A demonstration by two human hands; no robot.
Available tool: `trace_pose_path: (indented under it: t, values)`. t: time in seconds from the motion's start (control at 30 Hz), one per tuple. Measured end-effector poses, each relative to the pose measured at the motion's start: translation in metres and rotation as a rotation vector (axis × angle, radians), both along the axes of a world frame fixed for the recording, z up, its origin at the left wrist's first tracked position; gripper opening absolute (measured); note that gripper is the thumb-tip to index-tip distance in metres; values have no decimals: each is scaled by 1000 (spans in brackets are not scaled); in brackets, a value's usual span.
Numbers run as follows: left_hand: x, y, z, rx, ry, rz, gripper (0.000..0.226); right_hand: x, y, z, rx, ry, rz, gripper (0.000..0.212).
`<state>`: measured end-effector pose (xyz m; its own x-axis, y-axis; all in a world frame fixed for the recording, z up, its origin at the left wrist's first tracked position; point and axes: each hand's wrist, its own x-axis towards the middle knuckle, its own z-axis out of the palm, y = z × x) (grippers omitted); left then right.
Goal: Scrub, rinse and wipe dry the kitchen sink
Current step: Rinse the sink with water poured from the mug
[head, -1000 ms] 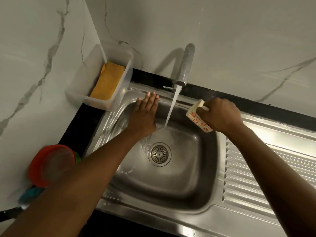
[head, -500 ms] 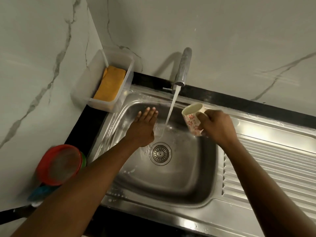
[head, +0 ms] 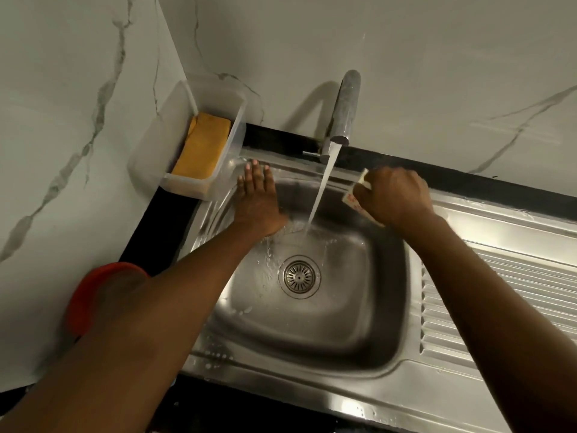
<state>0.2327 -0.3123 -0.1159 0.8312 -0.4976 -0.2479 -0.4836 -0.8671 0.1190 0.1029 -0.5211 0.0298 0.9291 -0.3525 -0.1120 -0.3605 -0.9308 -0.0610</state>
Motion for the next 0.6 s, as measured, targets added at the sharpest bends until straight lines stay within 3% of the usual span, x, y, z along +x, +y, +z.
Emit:
trace_pose_path:
  t: [0.13,0.3,0.43,0.6]
  values:
    - [-11,-1,-1,-23,11,-151,110,33,20,8,-35,-101,101,37]
    - [-18,6,2,-49,6,-348,88,9,10,1,21,-126,6,38]
    - [-27,15,6,-178,59,-352,70,-28,6,-17,432,-166,-183,33]
    - [-46,13,20,-630,327,5,34,-60,28,-52,987,-260,-391,31]
